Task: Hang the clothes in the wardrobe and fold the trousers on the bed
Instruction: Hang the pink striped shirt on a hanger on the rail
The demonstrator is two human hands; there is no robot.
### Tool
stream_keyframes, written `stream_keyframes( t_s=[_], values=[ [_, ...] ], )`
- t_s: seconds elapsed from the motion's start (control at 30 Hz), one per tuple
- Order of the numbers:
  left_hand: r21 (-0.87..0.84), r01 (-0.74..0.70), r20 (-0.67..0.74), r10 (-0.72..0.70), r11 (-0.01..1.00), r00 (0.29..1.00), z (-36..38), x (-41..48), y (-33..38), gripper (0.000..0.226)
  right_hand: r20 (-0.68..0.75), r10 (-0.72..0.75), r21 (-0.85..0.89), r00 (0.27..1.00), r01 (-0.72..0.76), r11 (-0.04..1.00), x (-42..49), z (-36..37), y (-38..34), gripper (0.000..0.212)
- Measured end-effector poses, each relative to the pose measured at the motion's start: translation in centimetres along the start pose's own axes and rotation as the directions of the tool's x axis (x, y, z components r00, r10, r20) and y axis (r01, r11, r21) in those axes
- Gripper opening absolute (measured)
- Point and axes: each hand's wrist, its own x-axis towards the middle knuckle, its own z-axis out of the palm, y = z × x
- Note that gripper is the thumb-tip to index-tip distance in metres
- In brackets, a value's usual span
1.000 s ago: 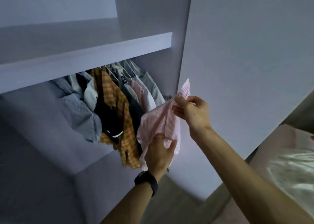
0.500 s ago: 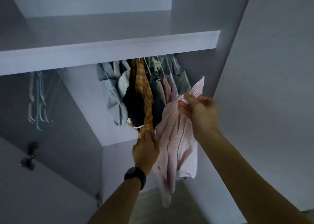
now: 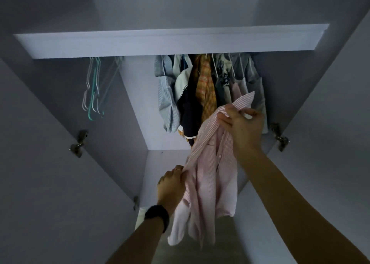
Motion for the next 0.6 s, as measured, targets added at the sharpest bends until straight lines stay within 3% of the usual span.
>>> stream_keyframes(
  t_s=[0.1, 0.2, 0.27, 0.37, 0.5, 0.6],
  values=[
    [0.131, 0.023, -0.033, -0.019, 0.991, 0.999, -3.9, 1.6, -3.8, 0.033, -0.056, -0.123, -0.195, 0.991, 0.11, 0.975, 1.0, -2.0, 1.5, 0.044],
    [0.32, -0.045, -0.112, 0.085, 0.946, 0.99, -9.0, 3.6, -6.3, 0.033, 0.024, -0.245, -0.391, 0.969, 0.235, 0.89, 1.2, -4.8, 3.9, 0.031],
    [0.413, -0.079, -0.198, 0.174, 0.907, 0.965, -12.5, 5.0, -7.1, 0.029, 0.167, -0.321, -0.554, 0.932, 0.358, 0.751, 1.5, -5.4, 5.3, 0.011],
    [0.474, -0.099, -0.288, 0.261, 0.875, 0.921, -17.9, 6.4, -7.2, 0.022, 0.361, -0.353, -0.73, 0.863, 0.497, 0.469, 1.7, -4.7, 6.3, 0.016],
    [0.567, -0.093, -0.289, 0.304, 0.818, 0.908, -24.3, 8.1, -7.1, 0.035, 0.535, -0.314, -0.74, 0.784, 0.614, 0.274, 2.2, -1.5, 5.5, 0.032],
    [0.709, -0.106, -0.258, 0.396, 0.697, 0.881, -29.7, 8.9, -7.4, 0.038, 0.636, -0.33, -0.732, 0.698, 0.681, 0.03, 3.1, 0.9, 3.5, 0.02]
  ],
)
